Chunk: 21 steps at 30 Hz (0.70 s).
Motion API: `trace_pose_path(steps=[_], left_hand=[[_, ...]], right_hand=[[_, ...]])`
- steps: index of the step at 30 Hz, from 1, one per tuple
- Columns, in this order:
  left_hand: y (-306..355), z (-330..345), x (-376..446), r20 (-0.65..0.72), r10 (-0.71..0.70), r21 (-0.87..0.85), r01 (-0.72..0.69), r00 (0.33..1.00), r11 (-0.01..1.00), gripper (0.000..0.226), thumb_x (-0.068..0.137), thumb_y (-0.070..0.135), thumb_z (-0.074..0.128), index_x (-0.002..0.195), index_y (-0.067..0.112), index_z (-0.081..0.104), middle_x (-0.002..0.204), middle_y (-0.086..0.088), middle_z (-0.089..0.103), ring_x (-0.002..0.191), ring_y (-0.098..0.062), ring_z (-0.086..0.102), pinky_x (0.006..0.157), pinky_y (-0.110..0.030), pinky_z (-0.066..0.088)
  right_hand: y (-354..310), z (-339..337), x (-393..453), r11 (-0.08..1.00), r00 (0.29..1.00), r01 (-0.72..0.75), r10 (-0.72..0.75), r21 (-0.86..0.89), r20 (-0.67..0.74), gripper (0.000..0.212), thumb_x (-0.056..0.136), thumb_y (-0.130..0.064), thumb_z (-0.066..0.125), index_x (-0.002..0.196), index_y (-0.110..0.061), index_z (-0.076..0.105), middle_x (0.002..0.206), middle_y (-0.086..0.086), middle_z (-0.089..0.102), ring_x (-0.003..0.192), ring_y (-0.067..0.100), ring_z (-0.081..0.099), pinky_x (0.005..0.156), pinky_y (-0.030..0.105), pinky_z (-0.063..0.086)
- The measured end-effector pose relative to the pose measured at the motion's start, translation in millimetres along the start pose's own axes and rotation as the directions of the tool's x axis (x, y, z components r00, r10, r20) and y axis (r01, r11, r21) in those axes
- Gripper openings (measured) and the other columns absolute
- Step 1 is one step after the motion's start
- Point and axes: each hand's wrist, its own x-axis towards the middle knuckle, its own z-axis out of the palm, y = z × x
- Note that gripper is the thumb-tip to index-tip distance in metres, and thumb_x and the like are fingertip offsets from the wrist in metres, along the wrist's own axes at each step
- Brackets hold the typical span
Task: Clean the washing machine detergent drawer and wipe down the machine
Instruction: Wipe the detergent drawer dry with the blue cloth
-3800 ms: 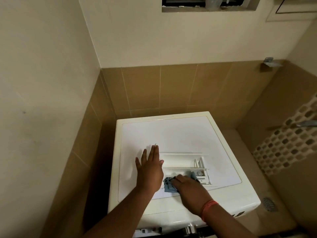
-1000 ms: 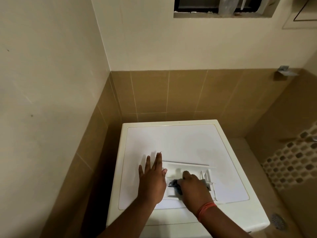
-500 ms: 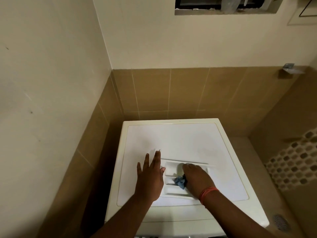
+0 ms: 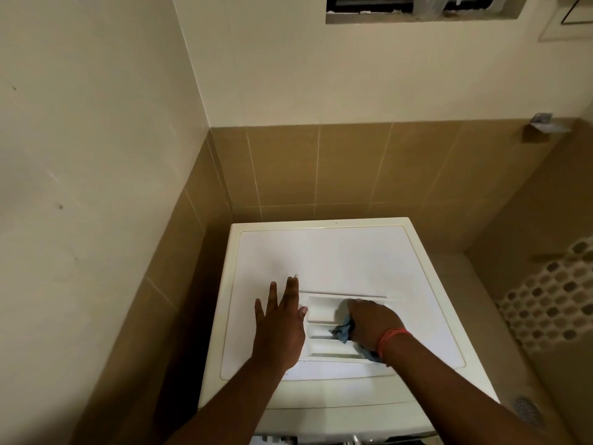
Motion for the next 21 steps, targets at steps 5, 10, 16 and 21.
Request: trace_pose_path(steps=[5, 10, 16, 21], left_hand=[[0.6, 3.0, 3.1, 0.019, -0.009, -0.017, 0.010, 1.000, 1.000, 0.067, 0.104, 0.035, 0.032, 0.153, 0.025, -0.012, 0.164, 0.003, -0.003, 0.150, -0.025, -0.005, 0.120, -0.052, 0.012], [-0.6, 4.7, 4.3, 0.027, -0.017, 0.016, 0.017, 0.999, 1.000, 0.067, 0.103, 0.039, 0.031, 0.154, 0.025, -0.011, 0.163, 0.003, -0.004, 0.150, -0.025, -0.005, 0.120, -0.051, 0.008], [-2.4, 3.7, 2.5, 0.020, 0.004, 0.041, -0.005, 1.000, 0.999, 0.069, 0.103, 0.036, 0.035, 0.154, 0.024, -0.011, 0.164, 0.003, -0.004, 0.150, -0.027, -0.005, 0.120, -0.053, 0.013], [-2.3, 2.8, 2.1, 0.030, 0.012, 0.024, -0.012, 0.999, 1.000, 0.067, 0.104, 0.033, 0.033, 0.154, 0.024, -0.011, 0.163, 0.003, -0.006, 0.150, -0.027, -0.007, 0.120, -0.053, 0.010]], right_hand=[[-33.8, 0.4, 5.3, 0.988, 0.987, 0.138, -0.143, -0.071, -0.075, 0.025, 0.081, -0.038, 0.062, 0.099, -0.021, 0.056, 0.109, 0.007, 0.064, 0.100, 0.030, 0.063, 0.079, 0.034, 0.049], [-48.6, 4.7, 1.6, 0.978, 0.968, 0.209, -0.208, -0.011, -0.141, 0.018, 0.080, -0.036, 0.060, 0.087, -0.024, 0.049, 0.095, 0.000, 0.063, 0.090, 0.026, 0.063, 0.071, 0.032, 0.049], [-7.3, -7.3, 1.4, 0.995, 0.998, 0.056, -0.053, -0.086, 0.035, 0.014, 0.087, -0.024, 0.059, 0.100, -0.020, 0.061, 0.110, 0.006, 0.065, 0.100, 0.027, 0.064, 0.077, 0.028, 0.045], [-1.4, -35.0, -13.7, 0.999, 0.999, 0.028, -0.028, -0.020, 0.018, 0.009, 0.088, -0.018, 0.053, 0.083, -0.017, 0.060, 0.093, 0.004, 0.068, 0.086, 0.018, 0.064, 0.067, 0.019, 0.038]])
